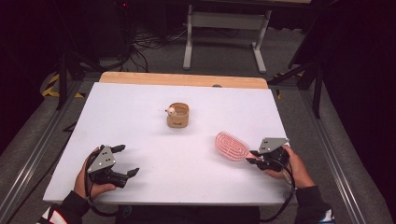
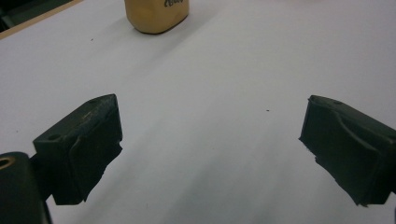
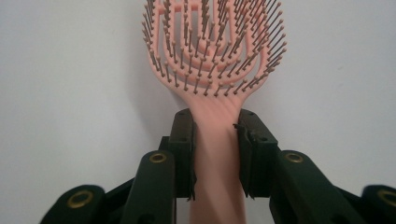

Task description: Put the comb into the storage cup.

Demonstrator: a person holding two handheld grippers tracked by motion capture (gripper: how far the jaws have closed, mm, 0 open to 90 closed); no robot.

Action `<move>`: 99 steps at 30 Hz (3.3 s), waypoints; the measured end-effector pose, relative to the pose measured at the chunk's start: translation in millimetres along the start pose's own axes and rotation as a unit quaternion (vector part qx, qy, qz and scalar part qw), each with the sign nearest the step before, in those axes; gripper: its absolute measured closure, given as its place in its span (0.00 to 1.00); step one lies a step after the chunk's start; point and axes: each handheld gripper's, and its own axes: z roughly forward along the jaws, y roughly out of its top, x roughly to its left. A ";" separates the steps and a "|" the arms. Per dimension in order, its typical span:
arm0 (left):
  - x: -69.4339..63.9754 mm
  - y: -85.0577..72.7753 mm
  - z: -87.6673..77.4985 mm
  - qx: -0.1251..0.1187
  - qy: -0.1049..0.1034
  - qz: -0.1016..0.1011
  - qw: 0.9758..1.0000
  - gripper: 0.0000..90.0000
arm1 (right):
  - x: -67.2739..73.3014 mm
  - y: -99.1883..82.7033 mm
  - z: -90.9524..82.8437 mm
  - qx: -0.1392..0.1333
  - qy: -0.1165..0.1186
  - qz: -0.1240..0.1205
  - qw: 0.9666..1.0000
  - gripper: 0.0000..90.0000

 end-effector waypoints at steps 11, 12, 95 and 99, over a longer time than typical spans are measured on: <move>-0.4 1.0 -0.6 -0.003 0.000 0.002 1.000 0.07 | 16.4 39.3 -11.1 -0.157 -0.037 0.056 0.985 0.78; -0.4 1.0 -0.8 -0.003 0.002 0.003 1.000 0.07 | 19.6 44.1 -10.8 -0.168 -0.041 0.054 0.983 0.78; -9.6 99.0 33.5 -0.149 -0.044 -0.033 0.987 0.14 | 100.4 120.6 57.0 -0.323 -0.135 0.051 0.935 0.78; -11.8 105.6 37.9 -0.151 -0.050 -0.038 0.987 0.14 | 102.5 120.6 59.4 -0.318 -0.137 0.048 0.937 0.78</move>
